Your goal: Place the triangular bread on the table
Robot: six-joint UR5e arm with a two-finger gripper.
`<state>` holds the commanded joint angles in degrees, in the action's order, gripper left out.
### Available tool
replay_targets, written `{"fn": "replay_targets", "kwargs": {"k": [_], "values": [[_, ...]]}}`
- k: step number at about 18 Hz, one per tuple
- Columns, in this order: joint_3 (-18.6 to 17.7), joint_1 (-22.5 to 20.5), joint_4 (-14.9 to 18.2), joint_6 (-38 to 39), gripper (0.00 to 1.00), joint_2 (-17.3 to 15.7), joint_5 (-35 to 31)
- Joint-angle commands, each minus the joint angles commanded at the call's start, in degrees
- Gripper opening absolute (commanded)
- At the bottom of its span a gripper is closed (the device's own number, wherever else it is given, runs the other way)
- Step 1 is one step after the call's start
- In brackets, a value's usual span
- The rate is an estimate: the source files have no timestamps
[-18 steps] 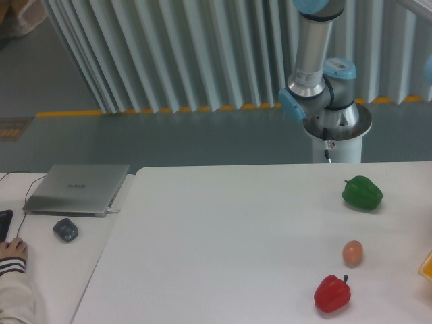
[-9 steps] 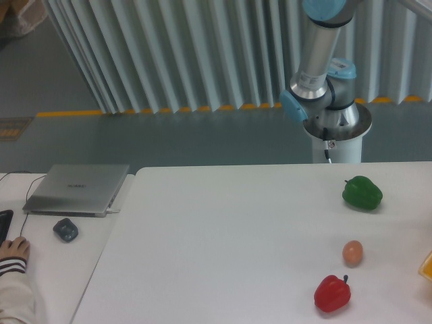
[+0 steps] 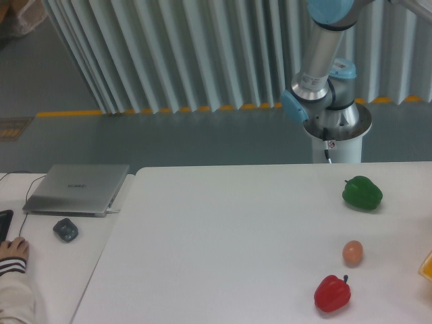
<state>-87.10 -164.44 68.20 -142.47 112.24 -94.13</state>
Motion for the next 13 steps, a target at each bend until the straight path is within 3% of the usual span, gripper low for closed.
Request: {"fn": "replay_targets", "kwargs": {"k": [12,13], "values": [[-2.5,0.0,0.5,-0.4,1.0,1.3,0.0],[-2.4,0.0,0.8,-0.4,0.91,1.4,0.0]]}}
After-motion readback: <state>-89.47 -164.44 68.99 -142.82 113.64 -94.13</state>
